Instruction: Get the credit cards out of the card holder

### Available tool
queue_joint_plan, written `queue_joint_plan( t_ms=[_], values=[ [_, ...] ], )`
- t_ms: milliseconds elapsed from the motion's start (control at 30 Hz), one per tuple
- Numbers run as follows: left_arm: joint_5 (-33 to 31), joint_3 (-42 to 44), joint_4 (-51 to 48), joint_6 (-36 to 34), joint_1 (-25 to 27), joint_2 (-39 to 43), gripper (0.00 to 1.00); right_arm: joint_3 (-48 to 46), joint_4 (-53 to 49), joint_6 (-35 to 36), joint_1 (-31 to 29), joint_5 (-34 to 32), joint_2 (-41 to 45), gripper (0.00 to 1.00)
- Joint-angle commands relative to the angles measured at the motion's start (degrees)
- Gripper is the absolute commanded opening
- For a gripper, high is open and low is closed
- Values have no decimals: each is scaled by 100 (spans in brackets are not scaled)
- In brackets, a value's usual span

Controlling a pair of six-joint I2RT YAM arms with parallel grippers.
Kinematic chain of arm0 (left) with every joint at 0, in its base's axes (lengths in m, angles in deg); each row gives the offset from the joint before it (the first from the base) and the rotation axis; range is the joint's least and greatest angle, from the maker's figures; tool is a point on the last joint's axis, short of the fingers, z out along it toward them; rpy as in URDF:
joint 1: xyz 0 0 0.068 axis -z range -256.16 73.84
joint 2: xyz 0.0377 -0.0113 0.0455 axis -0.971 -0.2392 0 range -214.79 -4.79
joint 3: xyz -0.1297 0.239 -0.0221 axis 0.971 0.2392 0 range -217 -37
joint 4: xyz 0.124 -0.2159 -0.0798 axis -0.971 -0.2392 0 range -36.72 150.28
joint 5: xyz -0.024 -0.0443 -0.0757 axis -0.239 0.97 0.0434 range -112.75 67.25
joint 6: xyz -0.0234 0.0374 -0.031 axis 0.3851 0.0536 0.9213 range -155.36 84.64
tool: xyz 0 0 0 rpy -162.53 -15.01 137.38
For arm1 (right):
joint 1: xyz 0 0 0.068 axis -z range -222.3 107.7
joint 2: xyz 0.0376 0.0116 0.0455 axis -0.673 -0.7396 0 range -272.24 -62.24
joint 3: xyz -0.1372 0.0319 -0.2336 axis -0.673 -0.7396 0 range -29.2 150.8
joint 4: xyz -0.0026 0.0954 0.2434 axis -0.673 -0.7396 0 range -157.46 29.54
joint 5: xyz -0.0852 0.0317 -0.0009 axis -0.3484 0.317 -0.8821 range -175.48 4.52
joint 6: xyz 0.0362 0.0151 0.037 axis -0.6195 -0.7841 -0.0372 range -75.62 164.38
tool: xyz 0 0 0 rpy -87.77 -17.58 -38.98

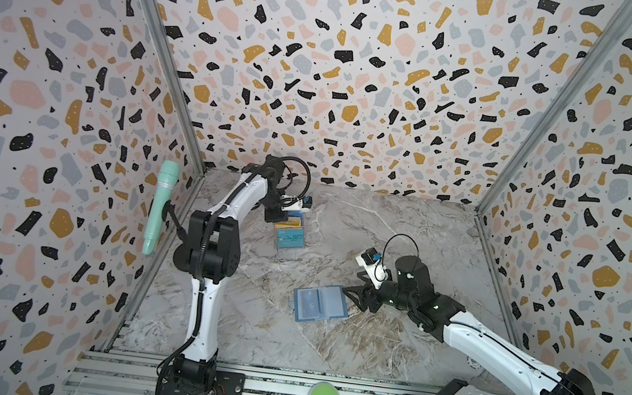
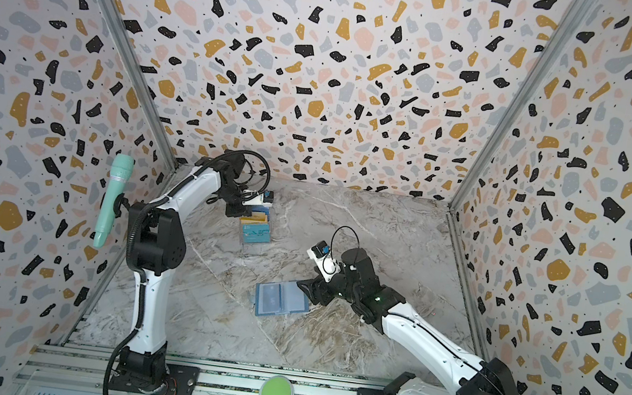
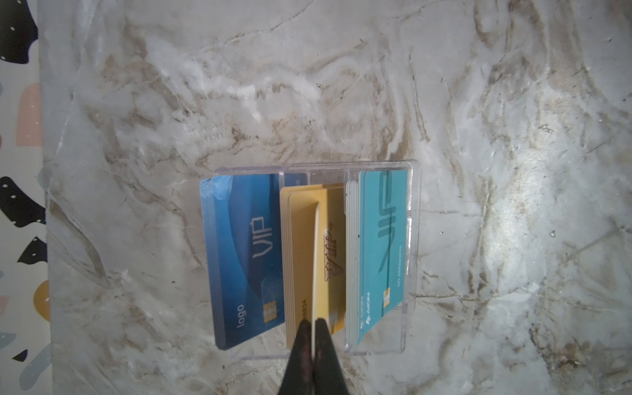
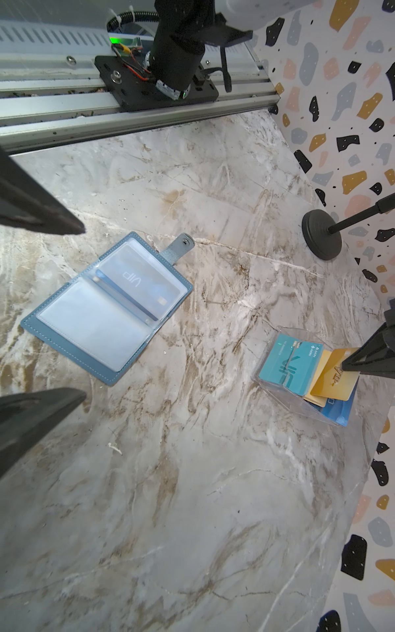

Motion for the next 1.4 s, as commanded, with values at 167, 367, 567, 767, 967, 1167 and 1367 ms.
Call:
queue_joint_plan(
  t_ms=[167,367,567,767,967,1167,1367],
  values=[
    [190,203,77,104,-27,-273,0,-65,36,41,-35,87,114,71],
    [385,227,96,191,-23,-200,0,37,-83,68,-35,117,141,71],
    [321,396,239,235,-26,-126,0,42,-118,82,-35,121,214,71],
    [335,396,294,292,-23,-139,0,-34,-92,52,-53,94,317,71],
    [299,447,370,328,-24,-122,0,-37,-72,70,-53,94,320,71],
    [270,466,413,372,-20,-141,0,-45,-68,73,-53,96,319,71],
    [187,508,523,463,-21,-117,0,-47,-67,77,-53,77,317,71]
  ],
)
